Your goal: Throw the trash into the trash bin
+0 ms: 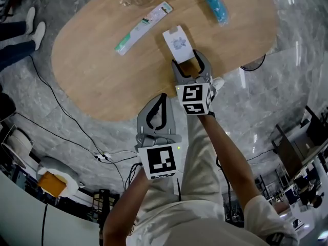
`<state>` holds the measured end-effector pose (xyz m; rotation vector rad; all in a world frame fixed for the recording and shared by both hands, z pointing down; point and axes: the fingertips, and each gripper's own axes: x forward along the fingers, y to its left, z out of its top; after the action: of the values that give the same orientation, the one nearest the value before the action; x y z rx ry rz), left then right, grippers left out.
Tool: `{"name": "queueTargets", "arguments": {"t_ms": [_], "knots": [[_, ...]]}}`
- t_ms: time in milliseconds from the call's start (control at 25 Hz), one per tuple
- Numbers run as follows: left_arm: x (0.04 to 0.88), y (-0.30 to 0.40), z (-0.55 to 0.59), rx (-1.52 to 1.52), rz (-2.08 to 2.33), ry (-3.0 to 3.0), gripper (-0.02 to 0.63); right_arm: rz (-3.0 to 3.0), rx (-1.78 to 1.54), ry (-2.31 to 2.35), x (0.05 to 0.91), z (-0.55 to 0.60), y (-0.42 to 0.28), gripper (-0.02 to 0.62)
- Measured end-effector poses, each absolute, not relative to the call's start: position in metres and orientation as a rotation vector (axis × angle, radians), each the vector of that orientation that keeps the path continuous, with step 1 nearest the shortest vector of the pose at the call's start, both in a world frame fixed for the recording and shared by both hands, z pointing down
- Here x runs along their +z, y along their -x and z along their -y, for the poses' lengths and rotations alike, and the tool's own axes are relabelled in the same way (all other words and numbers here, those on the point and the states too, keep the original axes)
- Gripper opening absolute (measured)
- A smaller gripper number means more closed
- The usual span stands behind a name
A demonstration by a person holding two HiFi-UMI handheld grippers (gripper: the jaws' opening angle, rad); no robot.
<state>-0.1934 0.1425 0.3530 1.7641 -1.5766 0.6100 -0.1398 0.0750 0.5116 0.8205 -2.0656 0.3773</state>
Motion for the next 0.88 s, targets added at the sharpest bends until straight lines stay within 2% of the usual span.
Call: {"name": "queueTargets", "arguments": {"t_ms": [440,880], "knots": [[0.35,0.175,-0.138,0.653,1.562,-1.764,0.0,2.135,0.459,-0.866,0.482,-0.068,0.128,0.334],[0.343,0.099,-0.114,0.687,1.487,-1.869,0.0,2.146,0.526,-1.036,0.451,-0.04,0.042,0.334]]}}
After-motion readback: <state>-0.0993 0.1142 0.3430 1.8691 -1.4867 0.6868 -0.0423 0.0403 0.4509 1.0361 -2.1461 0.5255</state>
